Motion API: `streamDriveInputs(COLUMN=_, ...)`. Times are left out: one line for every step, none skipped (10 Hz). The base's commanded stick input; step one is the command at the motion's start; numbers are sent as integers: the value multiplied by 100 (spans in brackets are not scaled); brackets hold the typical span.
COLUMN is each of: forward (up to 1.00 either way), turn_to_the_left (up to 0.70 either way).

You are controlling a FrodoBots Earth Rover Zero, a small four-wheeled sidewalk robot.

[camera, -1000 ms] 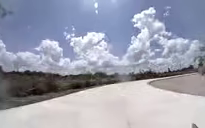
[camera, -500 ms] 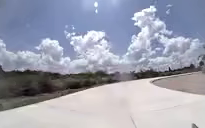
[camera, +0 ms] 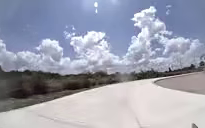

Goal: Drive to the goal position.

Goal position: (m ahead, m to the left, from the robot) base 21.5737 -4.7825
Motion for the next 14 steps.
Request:
streamDriveInputs(forward=85, turn_to_the_left=-29)
streamDriveInputs(forward=85, turn_to_the_left=-35)
streamDriveInputs(forward=85, turn_to_the_left=-26)
streamDriveInputs(forward=85, turn_to_the_left=-14)
streamDriveInputs(forward=85, turn_to_the_left=-6)
streamDriveInputs(forward=85, turn_to_the_left=-1)
streamDriveInputs(forward=85, turn_to_the_left=-1)
streamDriveInputs(forward=85, turn_to_the_left=-1)
streamDriveInputs(forward=85, turn_to_the_left=-1)
streamDriveInputs(forward=85, turn_to_the_left=-1)
streamDriveInputs(forward=85, turn_to_the_left=-1)
streamDriveInputs(forward=85, turn_to_the_left=-1)
streamDriveInputs(forward=85, turn_to_the_left=-1)
streamDriveInputs(forward=85, turn_to_the_left=-1)
